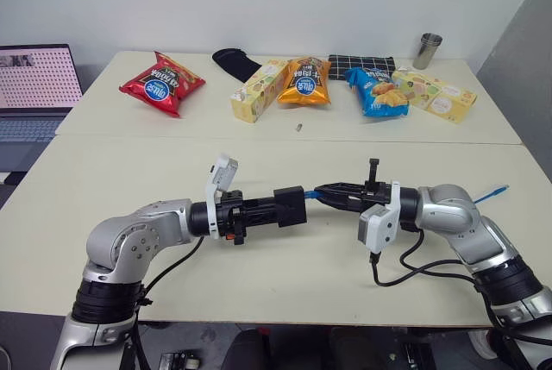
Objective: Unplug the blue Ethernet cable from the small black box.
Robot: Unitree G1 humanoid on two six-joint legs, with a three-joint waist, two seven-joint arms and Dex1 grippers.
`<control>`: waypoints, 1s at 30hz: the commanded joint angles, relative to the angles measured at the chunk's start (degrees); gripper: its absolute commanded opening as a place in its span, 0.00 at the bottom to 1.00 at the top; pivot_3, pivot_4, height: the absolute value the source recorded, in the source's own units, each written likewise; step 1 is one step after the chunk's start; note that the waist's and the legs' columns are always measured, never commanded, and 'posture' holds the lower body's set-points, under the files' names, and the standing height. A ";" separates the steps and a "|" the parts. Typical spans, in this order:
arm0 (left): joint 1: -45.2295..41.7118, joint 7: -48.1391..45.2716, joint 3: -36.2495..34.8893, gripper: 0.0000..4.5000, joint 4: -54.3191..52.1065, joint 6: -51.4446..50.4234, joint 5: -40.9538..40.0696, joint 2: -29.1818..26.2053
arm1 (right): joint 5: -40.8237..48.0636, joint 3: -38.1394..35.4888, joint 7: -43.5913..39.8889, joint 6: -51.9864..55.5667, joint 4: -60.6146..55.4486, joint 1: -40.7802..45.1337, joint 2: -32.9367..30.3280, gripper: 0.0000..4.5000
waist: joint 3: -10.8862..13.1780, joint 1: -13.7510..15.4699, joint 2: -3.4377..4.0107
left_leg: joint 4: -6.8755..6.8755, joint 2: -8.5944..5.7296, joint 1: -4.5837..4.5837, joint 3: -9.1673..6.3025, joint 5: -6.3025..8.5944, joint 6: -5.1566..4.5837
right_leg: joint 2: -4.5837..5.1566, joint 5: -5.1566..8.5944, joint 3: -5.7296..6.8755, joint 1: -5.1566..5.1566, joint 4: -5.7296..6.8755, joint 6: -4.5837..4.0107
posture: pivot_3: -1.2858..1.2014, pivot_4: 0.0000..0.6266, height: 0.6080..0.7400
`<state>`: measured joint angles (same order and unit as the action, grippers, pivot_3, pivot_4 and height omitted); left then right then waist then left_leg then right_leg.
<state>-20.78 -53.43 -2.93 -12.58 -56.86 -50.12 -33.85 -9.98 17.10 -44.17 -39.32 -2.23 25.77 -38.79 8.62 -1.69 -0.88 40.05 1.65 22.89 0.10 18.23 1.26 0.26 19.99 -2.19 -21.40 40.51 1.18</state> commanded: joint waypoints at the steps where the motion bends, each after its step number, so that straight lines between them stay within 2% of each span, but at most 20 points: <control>1: -0.35 -2.40 0.16 0.18 0.01 3.47 1.53 -0.93 | 5.73 0.10 -4.68 4.22 -5.28 -1.43 -2.80 0.35 | 0.00 0.05 0.00 | 0.00 0.00 0.00 0.00 0.00 0.00 | 0.00 0.00 -0.01 0.00 0.00 0.00 | 0.52 0.24 1.00; 3: -0.42 -4.46 1.29 0.18 0.28 6.85 3.98 -1.50 | 11.61 -0.33 -7.69 13.33 -10.75 -3.34 -4.23 0.44 | 0.00 0.19 0.00 | 0.00 -0.01 0.01 0.00 0.00 0.00 | 0.02 0.00 0.00 0.02 -0.02 0.00 | 0.52 0.24 1.00; 7: -0.29 -9.62 4.60 0.18 1.63 15.18 9.78 -2.90 | 28.81 -2.83 -9.04 40.62 -24.45 -7.38 -7.77 0.62 | 0.01 0.16 0.02 | -0.02 0.01 0.02 -0.03 0.00 0.00 | 0.01 0.00 0.02 0.02 -0.04 0.00 | 0.52 0.24 1.00; 13: -1.02 -18.52 8.26 0.18 4.88 25.20 15.24 -4.21 | 50.74 -9.28 -0.24 68.50 -30.83 -6.62 -5.62 0.63 | 0.01 0.12 0.02 | -0.02 -0.01 0.02 -0.04 0.00 -0.01 | 0.01 0.00 0.01 0.04 -0.10 0.00 | 0.52 0.24 1.00; 18: -2.26 -22.18 8.60 0.18 5.77 28.75 15.69 -3.55 | 55.25 -10.05 2.86 77.74 -29.49 -5.11 -2.76 0.63 | 0.01 0.18 0.01 | -0.04 -0.03 0.06 -0.03 0.01 -0.02 | 0.01 0.00 0.01 0.03 -0.17 0.00 | 0.52 0.24 1.00; 23: -2.91 -22.39 8.67 0.18 5.66 28.85 15.75 -2.99 | 57.52 -9.66 2.12 83.95 -27.72 -3.75 -0.91 0.63 | 0.01 0.08 0.01 | -0.06 -0.03 0.06 -0.02 0.02 -0.03 | 0.01 0.00 0.00 0.03 -0.17 0.00 | 0.52 0.24 1.00; 30: -2.27 -22.26 8.70 0.18 4.73 28.62 16.06 -2.89 | 57.20 -8.69 1.30 87.62 -26.75 -2.06 1.11 0.63 | 0.01 0.08 0.01 | -0.08 -0.03 0.08 -0.04 0.02 -0.04 | 0.00 0.00 0.01 0.02 -0.18 0.00 | 0.52 0.24 1.00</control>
<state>-22.81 -75.61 6.04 -6.17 -28.58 -33.82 -36.78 46.53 8.30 -42.09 47.87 -28.35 22.72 -38.05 8.63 -1.61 -0.86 39.97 1.62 22.96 0.06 18.26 1.22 0.26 19.99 -2.18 -21.39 40.33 1.17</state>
